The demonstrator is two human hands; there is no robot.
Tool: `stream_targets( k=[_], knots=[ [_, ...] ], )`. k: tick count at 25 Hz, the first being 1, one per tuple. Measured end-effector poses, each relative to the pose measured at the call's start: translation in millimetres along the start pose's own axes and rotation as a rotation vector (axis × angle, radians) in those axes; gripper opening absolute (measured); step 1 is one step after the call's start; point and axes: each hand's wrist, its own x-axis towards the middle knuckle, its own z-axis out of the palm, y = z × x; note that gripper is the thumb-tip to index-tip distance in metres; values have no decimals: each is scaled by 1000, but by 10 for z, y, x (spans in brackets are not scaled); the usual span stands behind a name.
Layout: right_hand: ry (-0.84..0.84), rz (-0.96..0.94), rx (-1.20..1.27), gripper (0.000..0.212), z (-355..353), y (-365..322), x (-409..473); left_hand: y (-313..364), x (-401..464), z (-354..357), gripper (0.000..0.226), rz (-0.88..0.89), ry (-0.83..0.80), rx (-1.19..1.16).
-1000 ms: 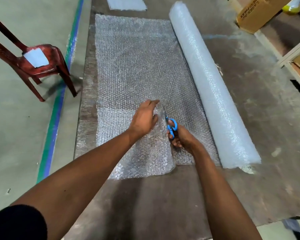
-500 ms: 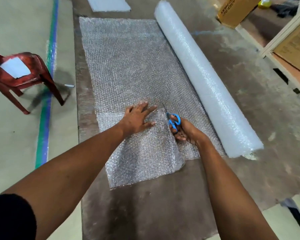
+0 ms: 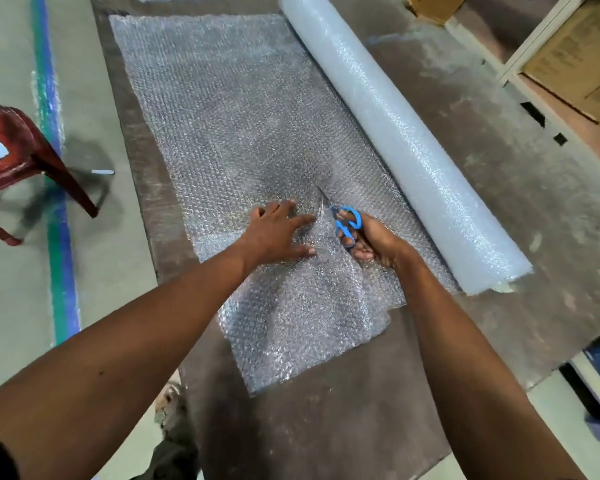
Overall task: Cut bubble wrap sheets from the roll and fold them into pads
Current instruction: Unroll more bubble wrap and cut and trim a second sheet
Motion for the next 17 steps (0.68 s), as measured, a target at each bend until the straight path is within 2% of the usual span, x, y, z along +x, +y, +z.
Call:
stream_targets(
  k=[4,8,12,17],
  knots=[
    [78,26,10,45,44,-56,59,-252,64,-113,96,168,-5,-13],
    [131,86,36,44,129,-143,75,-657,132,-188,110,229,7,-3],
    [201,89,47,48,238,-229,99,-846,120,-183,106,294,-120,-45],
    [232,56,52,43,321,-213,108,-833,89,-147,103,300,-143,-93]
  ],
)
